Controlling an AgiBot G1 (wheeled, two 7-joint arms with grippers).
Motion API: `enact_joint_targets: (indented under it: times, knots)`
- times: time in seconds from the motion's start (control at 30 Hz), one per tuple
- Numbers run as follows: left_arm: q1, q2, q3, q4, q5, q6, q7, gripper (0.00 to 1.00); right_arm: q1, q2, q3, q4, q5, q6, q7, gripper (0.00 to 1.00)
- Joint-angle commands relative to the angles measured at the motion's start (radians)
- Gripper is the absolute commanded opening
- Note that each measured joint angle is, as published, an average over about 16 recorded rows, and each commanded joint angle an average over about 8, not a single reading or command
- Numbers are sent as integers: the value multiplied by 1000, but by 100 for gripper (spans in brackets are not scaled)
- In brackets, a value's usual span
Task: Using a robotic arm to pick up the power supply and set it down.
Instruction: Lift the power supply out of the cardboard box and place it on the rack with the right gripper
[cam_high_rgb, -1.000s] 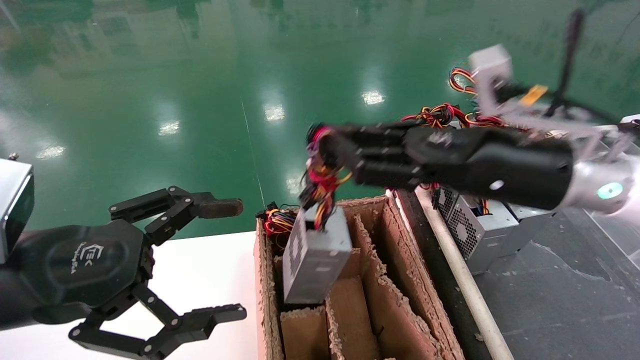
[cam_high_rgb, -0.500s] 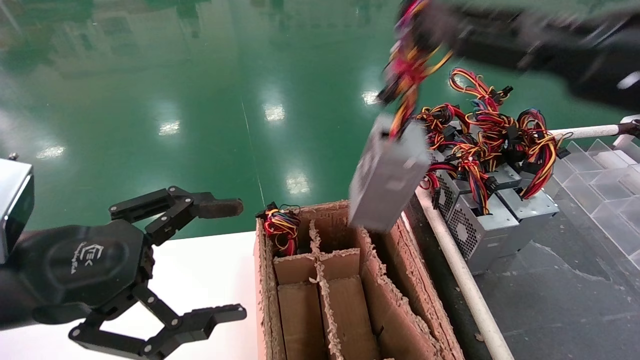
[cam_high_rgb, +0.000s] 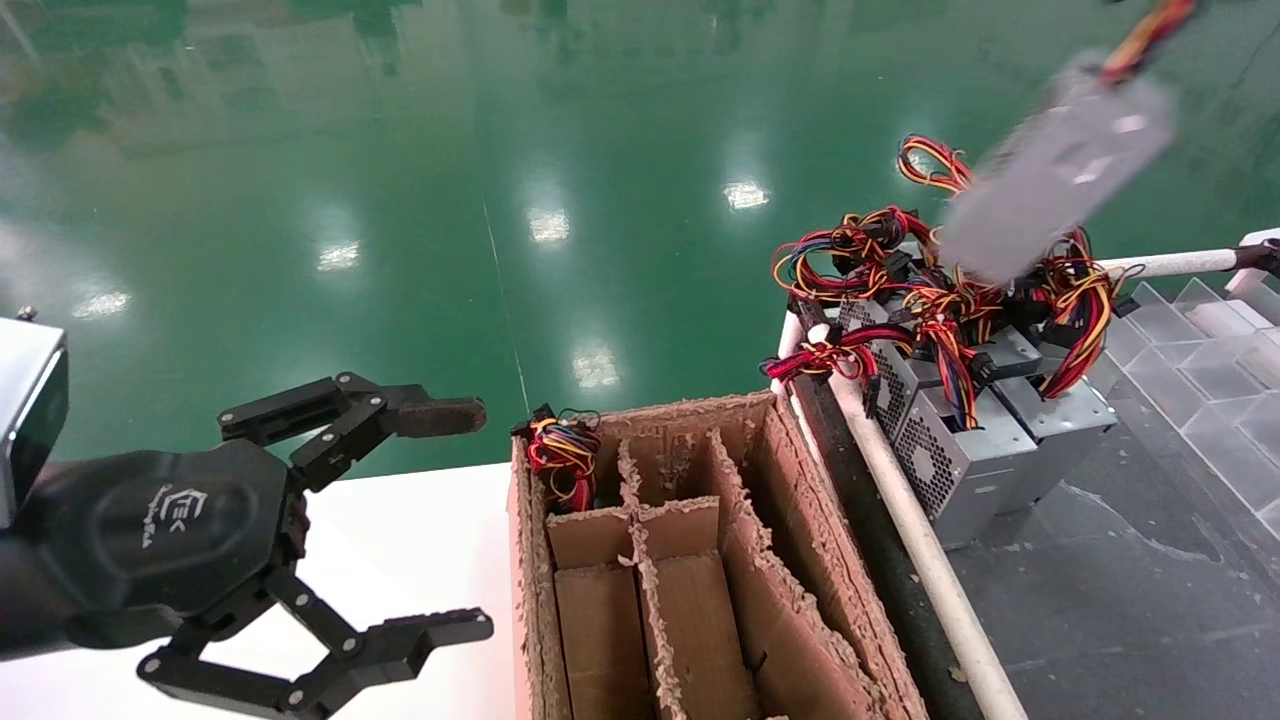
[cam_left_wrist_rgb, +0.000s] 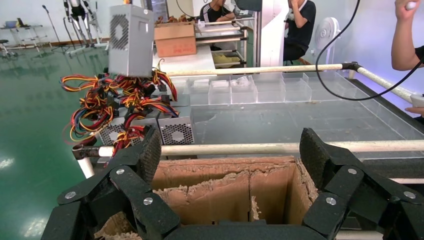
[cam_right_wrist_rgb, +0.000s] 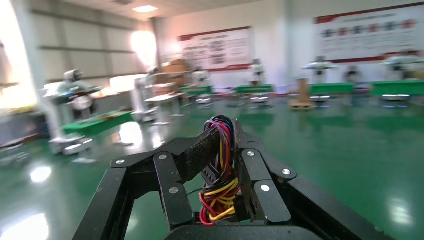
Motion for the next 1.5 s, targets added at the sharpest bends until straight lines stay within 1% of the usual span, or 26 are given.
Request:
enact_joint_targets:
  times: [0.03,0.23,0.37,0.5,0.73,0.87,1.07,1.27,1.5]
  knots:
    - [0,0,0,0,0,0,0,100,19,20,0,-29,-3,23,-3,0]
    - [0,0,0,0,0,0,0,100,50,92,-18,-71,-35,71,-25,0]
    - [0,0,0,0,0,0,0,100,45,138,-35,-91,-59,70,-35,0]
    - [0,0,0,0,0,0,0,100,19,181,-48,-105,-78,27,-40,0]
    - [0,0,0,0,0,0,0,100,-61,229,-52,-135,-87,-90,-41,0]
    - [0,0,0,0,0,0,0,100,-118,224,-46,-160,-80,-121,-41,0]
    - [0,0,0,0,0,0,0,100,-196,196,-28,-184,-60,-119,-40,0]
    - [0,0,0,0,0,0,0,100,-242,163,-14,-177,-43,-86,-46,0]
    - [0,0,0,0,0,0,0,100,-261,121,-10,-152,-38,-21,-52,0]
